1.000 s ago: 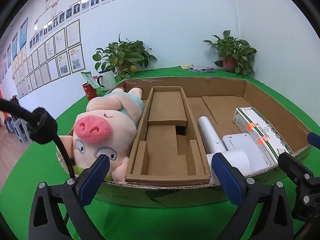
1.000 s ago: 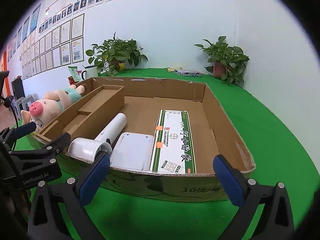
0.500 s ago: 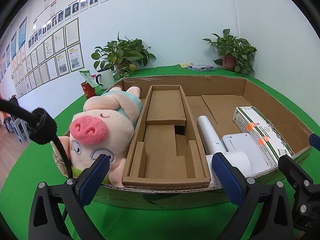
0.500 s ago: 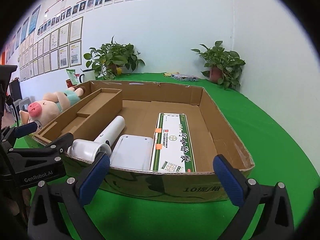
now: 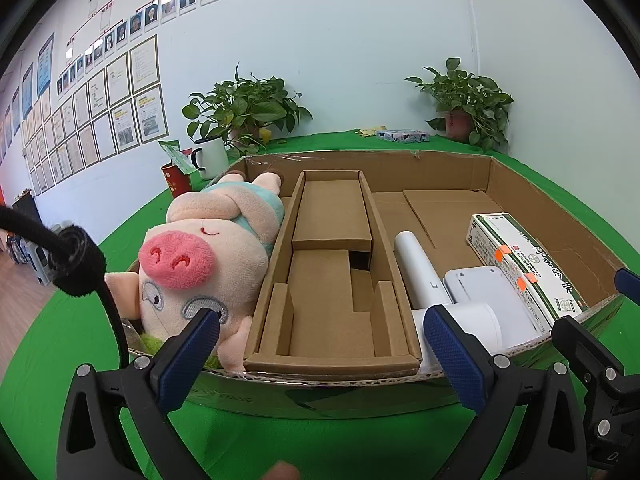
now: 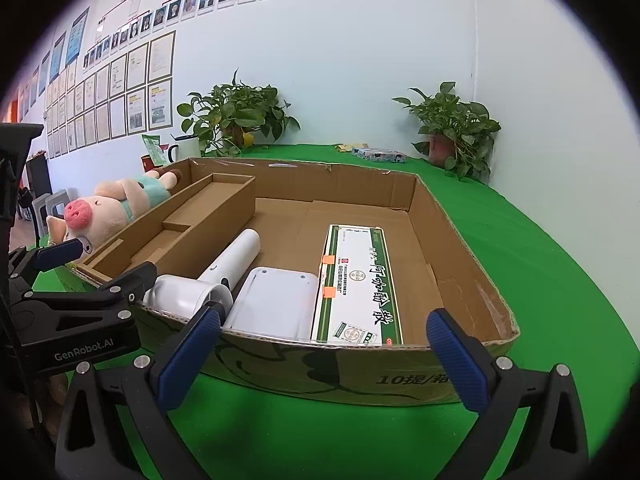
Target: Organize objects
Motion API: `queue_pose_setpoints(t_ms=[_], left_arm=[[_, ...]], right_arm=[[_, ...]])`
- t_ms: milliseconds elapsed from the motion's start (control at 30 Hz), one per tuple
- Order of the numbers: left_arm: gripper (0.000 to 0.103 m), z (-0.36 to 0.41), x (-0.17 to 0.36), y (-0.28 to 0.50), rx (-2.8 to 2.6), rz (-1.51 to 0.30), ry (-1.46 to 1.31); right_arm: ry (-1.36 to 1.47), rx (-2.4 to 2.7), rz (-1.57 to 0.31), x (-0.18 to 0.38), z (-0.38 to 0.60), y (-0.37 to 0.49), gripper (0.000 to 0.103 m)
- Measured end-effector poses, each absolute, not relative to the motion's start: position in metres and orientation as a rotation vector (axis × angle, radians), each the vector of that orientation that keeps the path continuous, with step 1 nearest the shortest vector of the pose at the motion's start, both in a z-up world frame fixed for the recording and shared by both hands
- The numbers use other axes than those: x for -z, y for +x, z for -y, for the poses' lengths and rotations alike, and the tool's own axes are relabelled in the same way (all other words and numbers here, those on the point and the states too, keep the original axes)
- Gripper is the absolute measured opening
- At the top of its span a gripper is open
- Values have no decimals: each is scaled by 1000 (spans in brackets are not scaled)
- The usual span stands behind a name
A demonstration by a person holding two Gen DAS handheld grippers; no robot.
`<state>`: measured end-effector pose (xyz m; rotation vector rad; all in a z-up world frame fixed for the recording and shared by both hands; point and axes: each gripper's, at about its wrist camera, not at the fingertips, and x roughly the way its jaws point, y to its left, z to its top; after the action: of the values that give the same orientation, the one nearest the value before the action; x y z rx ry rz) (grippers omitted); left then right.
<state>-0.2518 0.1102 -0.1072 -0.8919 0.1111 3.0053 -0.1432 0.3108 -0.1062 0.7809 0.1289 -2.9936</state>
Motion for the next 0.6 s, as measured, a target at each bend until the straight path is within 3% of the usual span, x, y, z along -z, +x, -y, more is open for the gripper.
queue_pose_setpoints(t_ms=[600], left_arm=[[103, -112, 110, -256, -3002, -106, -892]], right_arm=[[779, 2993, -128, 106, -310, -143, 103]])
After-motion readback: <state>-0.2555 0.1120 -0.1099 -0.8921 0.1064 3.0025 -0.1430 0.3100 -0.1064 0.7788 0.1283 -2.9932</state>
